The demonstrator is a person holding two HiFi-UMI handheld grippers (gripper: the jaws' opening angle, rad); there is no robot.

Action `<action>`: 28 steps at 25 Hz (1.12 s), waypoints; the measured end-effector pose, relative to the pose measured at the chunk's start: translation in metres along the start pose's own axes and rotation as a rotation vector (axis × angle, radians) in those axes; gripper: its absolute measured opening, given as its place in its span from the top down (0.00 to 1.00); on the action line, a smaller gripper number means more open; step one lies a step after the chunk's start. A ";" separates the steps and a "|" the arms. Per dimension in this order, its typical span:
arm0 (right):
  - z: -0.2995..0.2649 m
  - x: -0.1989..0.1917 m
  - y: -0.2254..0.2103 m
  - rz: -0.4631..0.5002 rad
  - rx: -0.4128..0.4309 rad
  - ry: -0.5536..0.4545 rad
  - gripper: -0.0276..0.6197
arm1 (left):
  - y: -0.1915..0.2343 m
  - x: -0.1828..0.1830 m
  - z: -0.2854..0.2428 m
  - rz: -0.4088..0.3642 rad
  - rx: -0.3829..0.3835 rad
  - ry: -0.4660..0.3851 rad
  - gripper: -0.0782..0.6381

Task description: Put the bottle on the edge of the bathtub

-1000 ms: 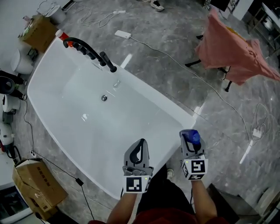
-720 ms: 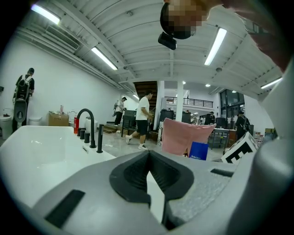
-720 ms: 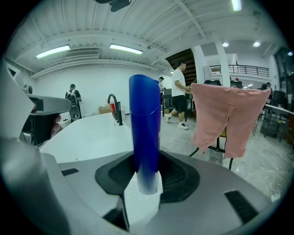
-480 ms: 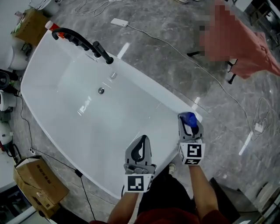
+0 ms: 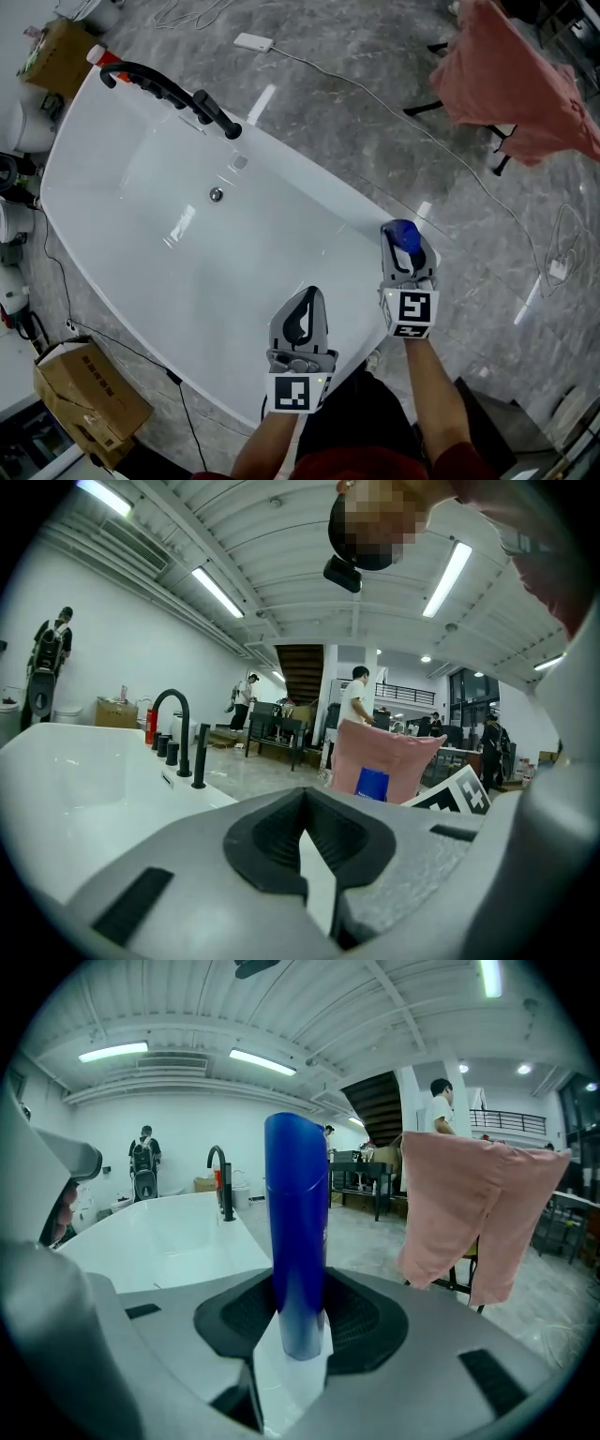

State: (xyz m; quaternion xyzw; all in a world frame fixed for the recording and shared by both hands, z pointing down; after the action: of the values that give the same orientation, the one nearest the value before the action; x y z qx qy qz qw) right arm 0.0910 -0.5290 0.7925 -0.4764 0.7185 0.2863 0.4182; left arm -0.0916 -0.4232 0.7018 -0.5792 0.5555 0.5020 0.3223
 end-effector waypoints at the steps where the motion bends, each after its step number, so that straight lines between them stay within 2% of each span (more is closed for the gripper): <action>1: -0.001 0.000 0.000 -0.007 -0.003 -0.009 0.73 | 0.001 0.001 -0.002 -0.001 0.002 -0.001 0.88; 5: 0.001 -0.003 -0.001 -0.036 -0.025 -0.033 0.73 | 0.005 0.000 -0.006 -0.006 0.003 -0.008 0.88; 9: -0.003 -0.005 -0.001 -0.041 -0.014 -0.007 0.72 | 0.006 -0.001 -0.005 -0.015 0.000 0.001 0.88; 10: -0.004 -0.007 0.000 -0.048 -0.005 0.003 0.68 | 0.006 0.000 -0.005 -0.011 0.003 0.001 0.88; 11: -0.004 -0.009 0.000 -0.054 0.003 0.010 0.59 | 0.005 0.000 -0.005 -0.005 0.006 0.000 0.88; 13: -0.001 -0.012 0.002 -0.062 0.017 0.016 0.57 | 0.004 0.002 -0.004 -0.014 0.005 -0.001 0.88; 17: 0.008 -0.017 0.005 -0.072 0.025 0.028 0.55 | 0.000 0.005 0.000 -0.052 -0.006 -0.012 0.88; 21: 0.026 -0.019 0.008 -0.069 0.036 0.027 0.55 | -0.006 0.011 0.010 -0.045 0.006 -0.018 0.88; 28: 0.089 -0.012 0.010 -0.065 0.038 -0.003 0.55 | -0.029 0.028 0.048 -0.058 0.019 -0.029 0.88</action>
State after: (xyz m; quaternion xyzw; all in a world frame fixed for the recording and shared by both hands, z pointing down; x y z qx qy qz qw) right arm 0.1135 -0.4483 0.7598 -0.4911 0.7071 0.2598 0.4373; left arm -0.0780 -0.3823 0.6564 -0.5847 0.5386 0.4954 0.3501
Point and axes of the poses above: the fingertips, and each gripper's own axes: z backward along the fingers, y to its left, x out of its top, the point moved 7 cm from there along z, backward along the fingers, and after that the axes turned 2 degrees about y, right-handed, at the moved point
